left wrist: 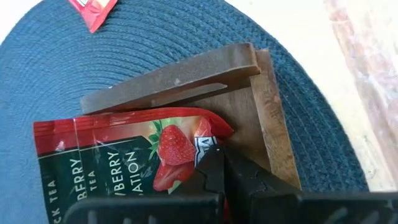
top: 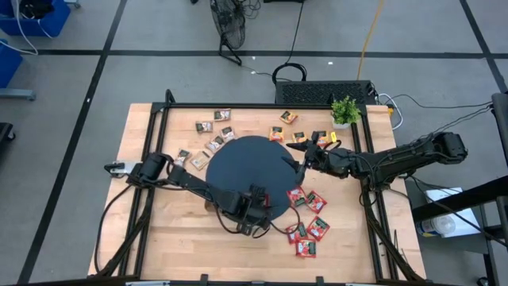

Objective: Pick & Place Tea
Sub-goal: Put the red tea bag into the right section of the wooden organizer, then adjust the wooden organizer

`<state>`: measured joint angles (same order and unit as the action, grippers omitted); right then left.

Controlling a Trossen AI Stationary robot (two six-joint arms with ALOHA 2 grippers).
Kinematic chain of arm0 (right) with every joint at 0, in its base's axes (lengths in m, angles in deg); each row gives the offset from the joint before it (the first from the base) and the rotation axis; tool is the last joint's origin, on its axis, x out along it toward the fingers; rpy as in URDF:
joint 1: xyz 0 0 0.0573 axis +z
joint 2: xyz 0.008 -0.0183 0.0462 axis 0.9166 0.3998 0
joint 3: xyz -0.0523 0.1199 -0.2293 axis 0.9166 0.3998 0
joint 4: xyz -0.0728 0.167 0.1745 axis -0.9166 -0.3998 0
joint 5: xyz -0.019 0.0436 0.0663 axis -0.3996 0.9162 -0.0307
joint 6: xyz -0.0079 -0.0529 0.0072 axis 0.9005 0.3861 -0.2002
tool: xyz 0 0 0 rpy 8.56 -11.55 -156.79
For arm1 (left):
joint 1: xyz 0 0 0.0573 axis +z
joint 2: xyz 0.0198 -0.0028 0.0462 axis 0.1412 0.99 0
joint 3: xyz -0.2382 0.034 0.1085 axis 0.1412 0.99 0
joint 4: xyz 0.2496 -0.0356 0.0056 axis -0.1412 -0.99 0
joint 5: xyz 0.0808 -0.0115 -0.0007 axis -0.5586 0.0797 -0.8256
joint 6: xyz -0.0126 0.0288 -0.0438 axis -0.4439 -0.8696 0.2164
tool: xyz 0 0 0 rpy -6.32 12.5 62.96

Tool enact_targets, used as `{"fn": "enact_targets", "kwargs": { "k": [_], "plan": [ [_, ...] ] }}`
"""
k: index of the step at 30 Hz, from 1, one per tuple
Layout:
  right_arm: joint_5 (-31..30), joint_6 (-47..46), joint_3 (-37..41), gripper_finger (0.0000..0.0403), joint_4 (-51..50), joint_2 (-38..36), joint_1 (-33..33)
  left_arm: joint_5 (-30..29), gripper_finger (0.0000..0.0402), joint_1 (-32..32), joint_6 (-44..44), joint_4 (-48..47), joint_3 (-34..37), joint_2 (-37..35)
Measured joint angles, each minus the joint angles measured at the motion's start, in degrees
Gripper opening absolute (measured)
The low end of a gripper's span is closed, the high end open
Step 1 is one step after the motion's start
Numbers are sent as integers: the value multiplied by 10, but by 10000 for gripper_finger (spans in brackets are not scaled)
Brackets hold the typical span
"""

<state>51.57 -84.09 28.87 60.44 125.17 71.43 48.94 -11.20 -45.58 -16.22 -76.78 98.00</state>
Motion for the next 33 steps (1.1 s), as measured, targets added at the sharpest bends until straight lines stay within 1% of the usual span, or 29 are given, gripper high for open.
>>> {"fn": "enact_targets", "kwargs": {
  "k": [12, 15, 17, 20, 25, 30, 33],
  "plan": [
    [0, 0, 0, 212, 0, 0, 0, -85, 2, -6, -8, -21, 1, -1],
    [0, 0, 0, 212, 0, 0, 0, -102, 5, -6, -8, -21, 1, -1],
    [0, 0, 0, 212, 0, 0, 0, -102, 4, -6, -7, -21, 1, -1],
    [0, 0, 0, 212, -1, 0, 0, -96, 4, -6, 0, -21, 1, -2],
    [0, 0, 0, 212, -8, 0, 0, -62, 26, -9, -1, -26, 1, -11],
    [0, 0, 0, 212, -14, 0, 0, -13, 36, -13, -1, -25, 0, -34],
    [1, -1, 0, 212, -14, 0, 0, 30, 36, -13, -2, -25, 0, -52]
  ]
}}
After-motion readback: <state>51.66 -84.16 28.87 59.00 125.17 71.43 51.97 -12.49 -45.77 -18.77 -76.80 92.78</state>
